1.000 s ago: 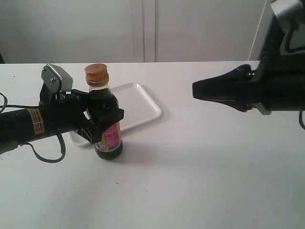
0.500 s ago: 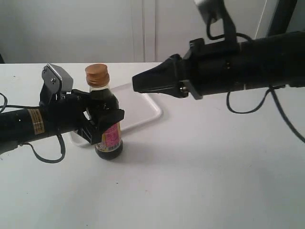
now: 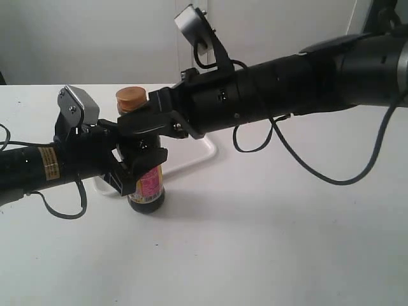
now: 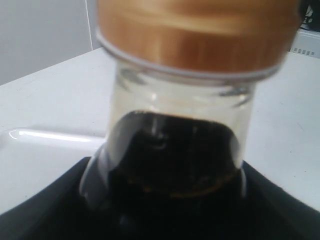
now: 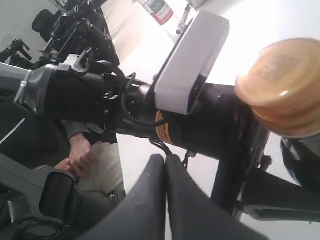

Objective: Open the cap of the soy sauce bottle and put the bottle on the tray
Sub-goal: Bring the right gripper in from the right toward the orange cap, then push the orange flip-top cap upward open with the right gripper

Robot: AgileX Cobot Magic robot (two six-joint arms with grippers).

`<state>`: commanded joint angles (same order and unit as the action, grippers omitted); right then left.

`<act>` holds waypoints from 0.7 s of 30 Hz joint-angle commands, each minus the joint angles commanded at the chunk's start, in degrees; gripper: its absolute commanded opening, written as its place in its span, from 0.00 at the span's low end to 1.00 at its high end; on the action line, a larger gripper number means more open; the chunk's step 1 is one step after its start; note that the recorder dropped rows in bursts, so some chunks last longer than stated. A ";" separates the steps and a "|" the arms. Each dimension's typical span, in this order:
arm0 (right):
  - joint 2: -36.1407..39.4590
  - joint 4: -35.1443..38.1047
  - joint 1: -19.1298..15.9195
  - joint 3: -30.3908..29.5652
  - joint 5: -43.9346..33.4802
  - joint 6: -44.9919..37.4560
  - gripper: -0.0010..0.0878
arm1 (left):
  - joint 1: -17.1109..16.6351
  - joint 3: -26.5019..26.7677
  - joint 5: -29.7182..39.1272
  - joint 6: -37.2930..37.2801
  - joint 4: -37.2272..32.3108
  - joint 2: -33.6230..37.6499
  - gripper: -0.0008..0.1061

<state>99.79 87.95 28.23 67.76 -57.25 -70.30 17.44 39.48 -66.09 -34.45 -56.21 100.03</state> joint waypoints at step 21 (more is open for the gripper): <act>1.70 0.04 0.00 2.95 5.26 1.21 0.01 | 0.00 0.00 0.14 0.27 -0.36 0.00 0.01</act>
<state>101.50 87.99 28.23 70.71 -51.99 -69.09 17.44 39.48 -65.95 -34.18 -56.57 100.03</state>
